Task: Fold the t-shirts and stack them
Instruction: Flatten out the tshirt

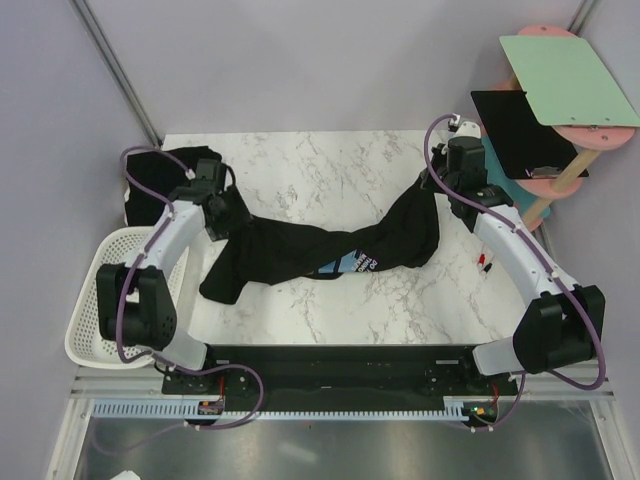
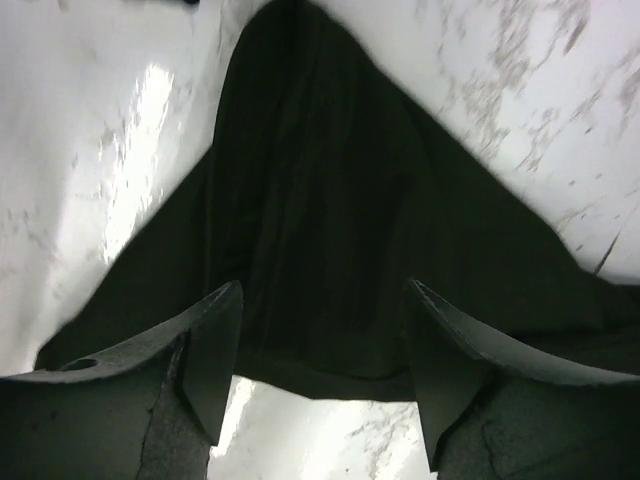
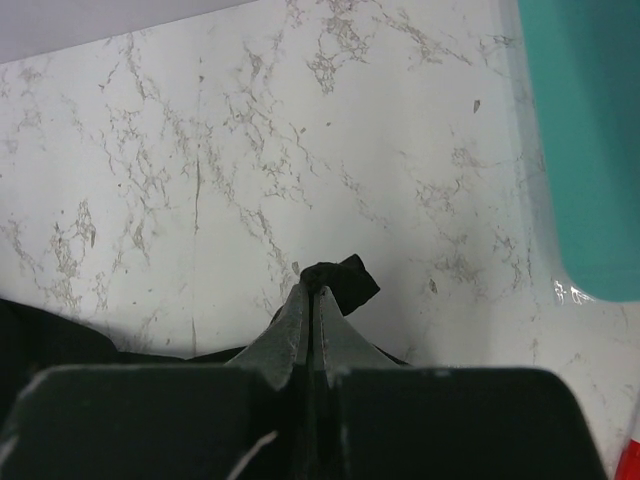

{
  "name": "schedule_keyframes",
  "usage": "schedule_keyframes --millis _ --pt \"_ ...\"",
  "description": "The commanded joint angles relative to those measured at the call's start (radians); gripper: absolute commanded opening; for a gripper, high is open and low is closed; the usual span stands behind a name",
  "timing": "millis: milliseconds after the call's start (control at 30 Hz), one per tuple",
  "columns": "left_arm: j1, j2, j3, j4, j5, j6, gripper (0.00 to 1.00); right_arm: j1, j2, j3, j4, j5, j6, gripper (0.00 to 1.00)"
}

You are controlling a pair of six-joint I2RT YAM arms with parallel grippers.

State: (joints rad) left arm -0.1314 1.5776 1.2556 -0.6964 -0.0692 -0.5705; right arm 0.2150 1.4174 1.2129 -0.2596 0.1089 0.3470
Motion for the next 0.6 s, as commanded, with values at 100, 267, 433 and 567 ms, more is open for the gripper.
schedule_keyframes --millis 100,267,433,567 --pt "-0.008 -0.201 -0.306 0.090 0.106 -0.158 0.65 -0.005 -0.037 -0.030 0.040 -0.049 0.029 0.00" --pt "-0.016 -0.251 -0.418 0.127 0.121 -0.178 0.63 -0.005 -0.041 -0.047 0.046 -0.067 0.040 0.00" --pt "-0.017 -0.268 -0.482 0.175 0.079 -0.195 0.58 -0.005 -0.057 -0.064 0.049 -0.080 0.046 0.00" --pt "-0.016 -0.237 -0.469 0.183 0.026 -0.190 0.58 -0.008 -0.063 -0.073 0.049 -0.078 0.043 0.00"
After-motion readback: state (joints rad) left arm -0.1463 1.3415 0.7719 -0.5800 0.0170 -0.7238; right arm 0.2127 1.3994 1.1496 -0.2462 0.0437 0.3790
